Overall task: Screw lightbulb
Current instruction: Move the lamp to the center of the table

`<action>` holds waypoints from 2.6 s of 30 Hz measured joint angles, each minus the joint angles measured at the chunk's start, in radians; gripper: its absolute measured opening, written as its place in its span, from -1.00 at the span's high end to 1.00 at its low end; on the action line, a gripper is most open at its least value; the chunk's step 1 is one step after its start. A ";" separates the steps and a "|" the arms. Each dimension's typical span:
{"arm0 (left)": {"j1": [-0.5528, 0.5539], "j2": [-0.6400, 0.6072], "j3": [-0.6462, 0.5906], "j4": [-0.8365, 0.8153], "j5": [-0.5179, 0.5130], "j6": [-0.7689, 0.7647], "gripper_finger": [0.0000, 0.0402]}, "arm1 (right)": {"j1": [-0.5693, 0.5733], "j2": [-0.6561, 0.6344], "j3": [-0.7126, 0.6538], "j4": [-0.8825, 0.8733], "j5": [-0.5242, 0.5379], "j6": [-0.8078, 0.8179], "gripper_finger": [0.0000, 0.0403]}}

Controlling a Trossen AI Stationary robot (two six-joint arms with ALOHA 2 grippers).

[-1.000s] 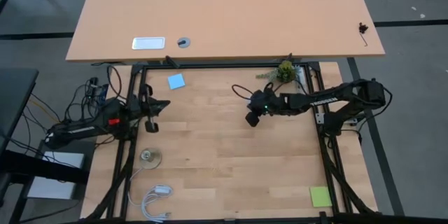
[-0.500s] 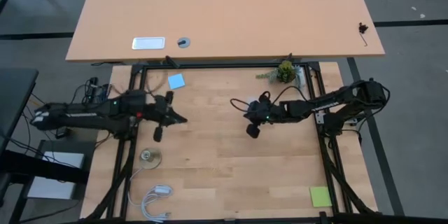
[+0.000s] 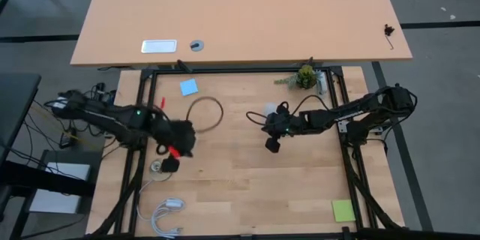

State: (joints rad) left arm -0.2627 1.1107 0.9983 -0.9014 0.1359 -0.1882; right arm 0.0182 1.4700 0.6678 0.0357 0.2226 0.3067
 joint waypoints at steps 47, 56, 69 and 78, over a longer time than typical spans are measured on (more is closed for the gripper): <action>-0.310 0.194 -0.097 -0.344 -0.006 -0.908 0.36 | 0.002 0.000 0.000 0.000 -0.009 -0.030 0.93; -0.311 0.193 -0.084 -0.391 0.013 -1.137 0.36 | 0.002 0.000 0.000 0.000 -0.009 -0.030 0.92; -0.323 0.193 -0.173 -0.373 0.009 -1.141 0.36 | 0.002 0.000 0.000 0.000 -0.009 -0.030 0.91; -0.323 0.193 -0.172 -0.302 -0.050 -1.095 0.66 | 0.002 0.000 0.000 0.000 -0.009 -0.030 0.91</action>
State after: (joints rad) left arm -0.5854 1.3037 0.8261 -1.2033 0.0855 -1.2830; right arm 0.0204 1.4700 0.6678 0.0357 0.2134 0.2771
